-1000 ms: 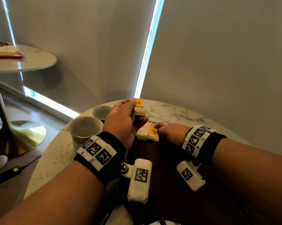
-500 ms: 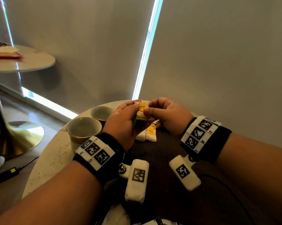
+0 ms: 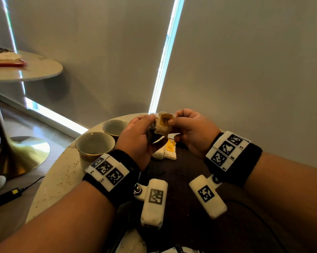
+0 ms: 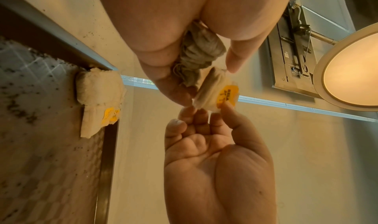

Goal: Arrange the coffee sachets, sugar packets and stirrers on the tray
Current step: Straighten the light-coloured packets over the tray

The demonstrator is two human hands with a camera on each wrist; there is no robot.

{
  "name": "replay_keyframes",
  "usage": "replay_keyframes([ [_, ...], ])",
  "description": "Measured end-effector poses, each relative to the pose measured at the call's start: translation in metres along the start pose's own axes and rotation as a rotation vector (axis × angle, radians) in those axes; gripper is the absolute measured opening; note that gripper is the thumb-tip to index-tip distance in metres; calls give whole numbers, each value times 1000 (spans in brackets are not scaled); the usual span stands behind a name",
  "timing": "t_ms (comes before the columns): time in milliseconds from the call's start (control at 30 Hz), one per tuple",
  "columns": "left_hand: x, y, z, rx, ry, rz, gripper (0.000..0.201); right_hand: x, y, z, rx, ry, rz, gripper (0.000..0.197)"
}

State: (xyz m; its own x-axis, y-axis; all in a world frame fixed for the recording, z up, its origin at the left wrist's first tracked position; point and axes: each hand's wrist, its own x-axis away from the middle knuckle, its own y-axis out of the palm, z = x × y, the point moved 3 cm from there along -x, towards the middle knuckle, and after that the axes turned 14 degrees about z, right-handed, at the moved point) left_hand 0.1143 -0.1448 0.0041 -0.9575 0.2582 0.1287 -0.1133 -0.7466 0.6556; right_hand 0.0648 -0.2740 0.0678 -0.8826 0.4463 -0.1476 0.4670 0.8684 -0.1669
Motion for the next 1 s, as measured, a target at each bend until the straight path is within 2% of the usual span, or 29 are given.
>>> replay_keyframes([
  [167,-3,-1,-1,39,2,39,27,1,-4,-1,-101,35,32,19],
  [333,1,3,2,90,1,-3,42,0,-4,4,-97,37,48,17],
  [467,1,2,4,60,33,47,8,-4,-9,6,-98,40,148,15],
  [500,1,1,4,55,41,64,6,-6,-12,7,-90,43,188,14],
  [600,2,0,6,54,45,84,9,-12,-21,13,-63,58,270,16],
  [1000,3,0,9,71,65,126,20,-24,-38,22,-139,113,347,24],
])
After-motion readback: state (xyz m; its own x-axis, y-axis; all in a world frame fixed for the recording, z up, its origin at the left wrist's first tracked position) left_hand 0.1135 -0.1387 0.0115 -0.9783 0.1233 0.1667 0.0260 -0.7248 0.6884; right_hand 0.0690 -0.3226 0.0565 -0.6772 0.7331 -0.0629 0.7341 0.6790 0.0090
